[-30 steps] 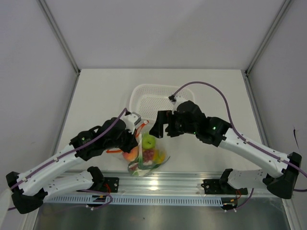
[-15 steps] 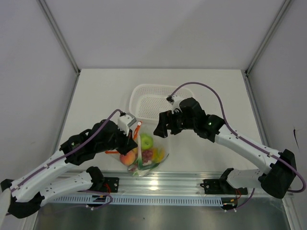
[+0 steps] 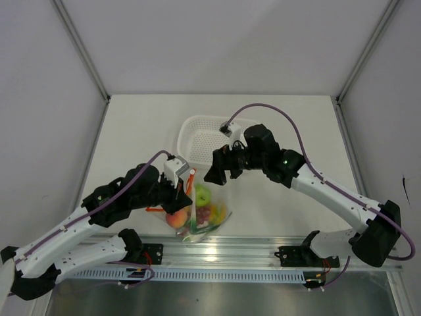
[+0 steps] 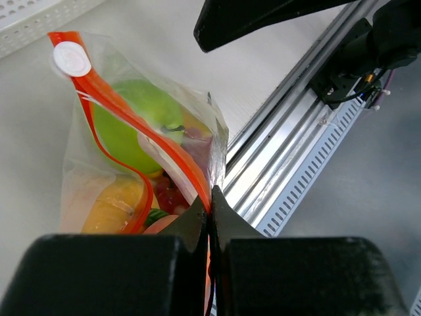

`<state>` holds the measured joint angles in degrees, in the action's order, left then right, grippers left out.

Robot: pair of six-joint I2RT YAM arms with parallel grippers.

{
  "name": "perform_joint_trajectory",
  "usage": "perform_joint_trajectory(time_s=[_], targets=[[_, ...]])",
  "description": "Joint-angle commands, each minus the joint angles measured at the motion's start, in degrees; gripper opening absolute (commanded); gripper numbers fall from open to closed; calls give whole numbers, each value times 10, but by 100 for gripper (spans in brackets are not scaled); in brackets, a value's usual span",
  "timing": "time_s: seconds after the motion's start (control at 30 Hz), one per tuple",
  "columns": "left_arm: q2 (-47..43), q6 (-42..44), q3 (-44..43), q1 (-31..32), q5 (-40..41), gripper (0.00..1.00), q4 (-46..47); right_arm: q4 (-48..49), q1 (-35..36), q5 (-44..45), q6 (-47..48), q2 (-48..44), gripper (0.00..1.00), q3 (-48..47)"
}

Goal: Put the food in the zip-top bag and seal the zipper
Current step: Adjust the zipper food storage bag at the center of the board.

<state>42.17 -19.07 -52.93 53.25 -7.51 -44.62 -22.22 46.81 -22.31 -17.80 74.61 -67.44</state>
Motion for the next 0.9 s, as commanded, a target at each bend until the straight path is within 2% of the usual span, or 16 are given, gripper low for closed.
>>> perform_joint_trajectory(time_s=[0.0, 0.17, 0.33, 0.53, 0.6, 0.67, 0.7, 0.8, 0.87], targets=[[-11, 15, -2, 0, -44, 1, 36, 28, -11, -104, 58, 12, 89, -19], [-30, 25, -2, 0, -49, 1, 30, 58, -62, -261, 83, 44, 94, 1], [-38, 29, 3, 0, -58, 0, 30, 10, -69, -310, 164, 90, 94, -30], [-23, 23, 6, 0, -66, 0, 35, 28, -82, -345, 154, 152, 90, -74], [-23, 16, 6, 0, -68, 1, 37, 8, -82, -328, 153, 160, 85, -92], [-23, 3, 13, 0, -35, 1, 42, 7, -82, -272, 135, 150, 83, -94], [-20, -13, 19, 0, -16, 0, 40, 3, -81, -207, 129, 136, 84, -95], [15, -32, 20, 0, 45, 1, 10, -38, -81, -87, 93, 121, 81, -121], [34, -43, 19, 0, 67, 1, -3, -70, -80, -54, 61, 116, 80, -153]])
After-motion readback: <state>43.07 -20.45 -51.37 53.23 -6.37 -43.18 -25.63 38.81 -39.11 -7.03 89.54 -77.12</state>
